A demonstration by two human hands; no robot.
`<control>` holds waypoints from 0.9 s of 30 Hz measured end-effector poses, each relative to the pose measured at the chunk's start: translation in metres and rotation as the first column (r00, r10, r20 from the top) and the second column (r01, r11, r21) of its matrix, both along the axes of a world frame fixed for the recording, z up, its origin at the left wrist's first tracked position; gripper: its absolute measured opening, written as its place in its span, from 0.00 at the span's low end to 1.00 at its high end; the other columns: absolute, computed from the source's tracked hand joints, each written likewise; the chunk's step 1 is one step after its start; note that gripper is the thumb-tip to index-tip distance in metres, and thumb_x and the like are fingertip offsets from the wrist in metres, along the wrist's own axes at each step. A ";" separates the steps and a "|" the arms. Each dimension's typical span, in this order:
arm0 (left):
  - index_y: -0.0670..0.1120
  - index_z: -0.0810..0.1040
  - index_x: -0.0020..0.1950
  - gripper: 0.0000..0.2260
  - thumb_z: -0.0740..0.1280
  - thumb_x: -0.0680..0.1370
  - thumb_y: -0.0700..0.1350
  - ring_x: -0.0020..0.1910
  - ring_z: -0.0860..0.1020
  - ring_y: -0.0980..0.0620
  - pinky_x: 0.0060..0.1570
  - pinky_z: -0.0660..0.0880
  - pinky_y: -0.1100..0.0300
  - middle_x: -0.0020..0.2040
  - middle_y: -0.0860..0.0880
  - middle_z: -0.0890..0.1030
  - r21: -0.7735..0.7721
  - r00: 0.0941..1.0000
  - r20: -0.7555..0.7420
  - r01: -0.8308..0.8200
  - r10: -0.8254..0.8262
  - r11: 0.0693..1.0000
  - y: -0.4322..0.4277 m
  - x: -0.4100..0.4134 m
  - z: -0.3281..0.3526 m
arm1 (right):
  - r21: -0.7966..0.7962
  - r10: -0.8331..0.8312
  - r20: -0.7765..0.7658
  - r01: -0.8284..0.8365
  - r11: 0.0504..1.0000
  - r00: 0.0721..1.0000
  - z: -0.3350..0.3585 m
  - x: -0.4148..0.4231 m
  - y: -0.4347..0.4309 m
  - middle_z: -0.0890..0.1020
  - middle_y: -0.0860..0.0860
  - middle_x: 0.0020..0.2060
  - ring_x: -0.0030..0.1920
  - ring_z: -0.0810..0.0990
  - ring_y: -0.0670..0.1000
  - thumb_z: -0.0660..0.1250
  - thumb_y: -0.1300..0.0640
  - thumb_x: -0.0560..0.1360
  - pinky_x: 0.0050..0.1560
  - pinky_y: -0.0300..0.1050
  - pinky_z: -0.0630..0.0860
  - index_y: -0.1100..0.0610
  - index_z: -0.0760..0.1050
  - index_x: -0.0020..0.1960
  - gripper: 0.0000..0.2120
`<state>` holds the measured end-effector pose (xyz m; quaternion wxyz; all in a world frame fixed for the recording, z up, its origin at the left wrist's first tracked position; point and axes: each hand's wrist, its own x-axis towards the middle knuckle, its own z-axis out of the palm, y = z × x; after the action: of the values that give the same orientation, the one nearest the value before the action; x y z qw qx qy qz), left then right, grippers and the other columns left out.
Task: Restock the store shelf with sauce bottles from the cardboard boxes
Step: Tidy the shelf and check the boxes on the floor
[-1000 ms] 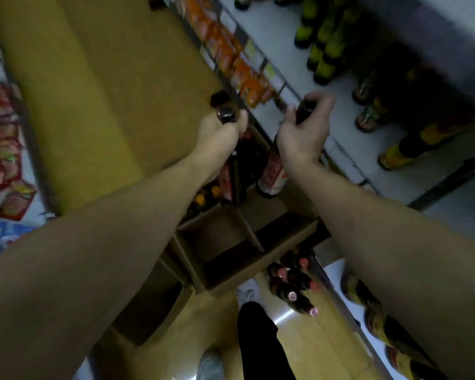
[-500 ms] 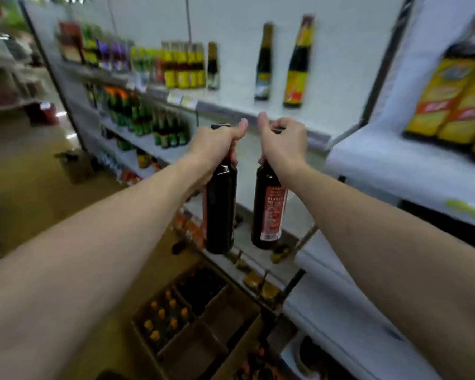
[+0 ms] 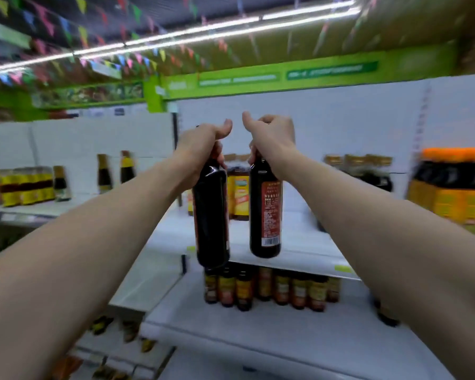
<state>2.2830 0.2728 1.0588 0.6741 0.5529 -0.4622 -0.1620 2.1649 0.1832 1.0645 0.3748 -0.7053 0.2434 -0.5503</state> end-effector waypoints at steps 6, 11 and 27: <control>0.46 0.72 0.33 0.20 0.74 0.73 0.59 0.27 0.78 0.45 0.39 0.68 0.52 0.27 0.47 0.73 0.057 0.971 0.016 0.236 -0.237 0.970 -0.088 -0.164 0.003 | 0.003 -0.254 0.038 0.254 0.967 0.966 0.010 -0.186 -0.049 0.75 0.56 0.24 0.21 0.76 0.56 0.70 0.47 0.78 0.29 0.45 0.71 0.56 0.68 0.30 0.23; 0.46 0.73 0.32 0.20 0.74 0.75 0.58 0.27 0.76 0.46 0.35 0.68 0.54 0.27 0.46 0.75 0.071 0.907 0.030 0.418 -0.421 0.906 -0.153 -0.287 -0.005 | 0.004 -0.485 0.050 0.485 0.874 0.873 0.000 -0.319 -0.087 0.73 0.56 0.20 0.20 0.75 0.57 0.70 0.46 0.78 0.27 0.42 0.66 0.55 0.66 0.29 0.24; 0.42 0.78 0.30 0.23 0.74 0.74 0.59 0.31 0.81 0.45 0.47 0.79 0.48 0.27 0.42 0.80 0.105 0.698 0.041 0.709 -0.715 0.698 -0.358 -0.560 -0.018 | 0.018 -0.839 0.061 0.840 0.542 0.540 -0.007 -0.591 -0.215 0.72 0.59 0.29 0.29 0.73 0.57 0.71 0.45 0.77 0.38 0.59 0.78 0.56 0.69 0.33 0.22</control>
<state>1.7231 -0.0853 1.0408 0.5173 0.3638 -0.6593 -0.4066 1.5742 -0.0320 1.0579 0.0683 -0.4877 0.5357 -0.6859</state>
